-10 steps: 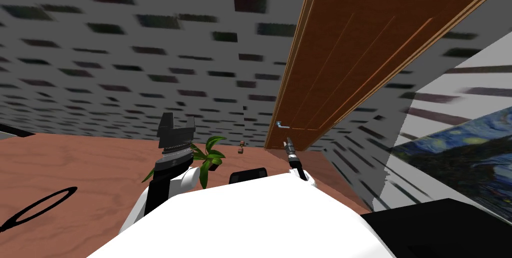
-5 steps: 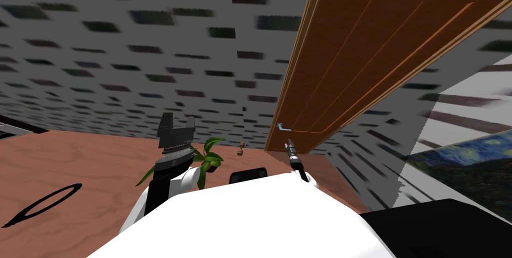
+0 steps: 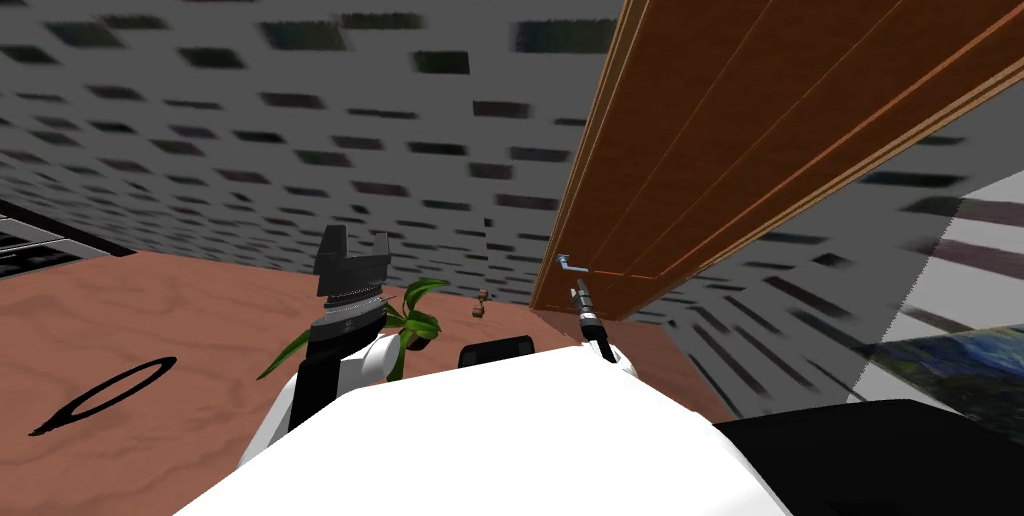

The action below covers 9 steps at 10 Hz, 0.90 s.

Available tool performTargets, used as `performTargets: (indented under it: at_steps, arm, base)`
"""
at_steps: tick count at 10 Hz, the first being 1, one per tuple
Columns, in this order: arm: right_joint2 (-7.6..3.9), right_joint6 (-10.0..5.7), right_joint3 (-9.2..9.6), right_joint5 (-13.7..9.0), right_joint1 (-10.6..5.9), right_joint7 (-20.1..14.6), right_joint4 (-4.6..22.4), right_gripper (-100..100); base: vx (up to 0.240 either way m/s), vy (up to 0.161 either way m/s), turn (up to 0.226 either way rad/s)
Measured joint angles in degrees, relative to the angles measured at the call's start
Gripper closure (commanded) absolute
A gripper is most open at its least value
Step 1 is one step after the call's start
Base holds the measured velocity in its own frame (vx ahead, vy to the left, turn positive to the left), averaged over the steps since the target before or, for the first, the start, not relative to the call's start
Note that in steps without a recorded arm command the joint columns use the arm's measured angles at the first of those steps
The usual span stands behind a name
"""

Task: Pull the door open

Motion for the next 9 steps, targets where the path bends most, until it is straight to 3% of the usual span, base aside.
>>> performTargets:
  at_steps: [4, 5, 9]
  arm:
    - [2.04, 1.0, -2.42, -1.1, -2.69, 3.0, 2.1, -100]
    - [2.07, 1.03, -2.49, -1.2, -2.8, 3.2, 2.1, 100]
    - [1.87, 1.16, -2.58, -1.2, -2.59, 3.0, 2.2, 100]
  base:
    - [0.165, -0.143, 0.132]
    - [-0.009, 0.009, -0.024]
    - [-0.022, 0.017, -0.009]
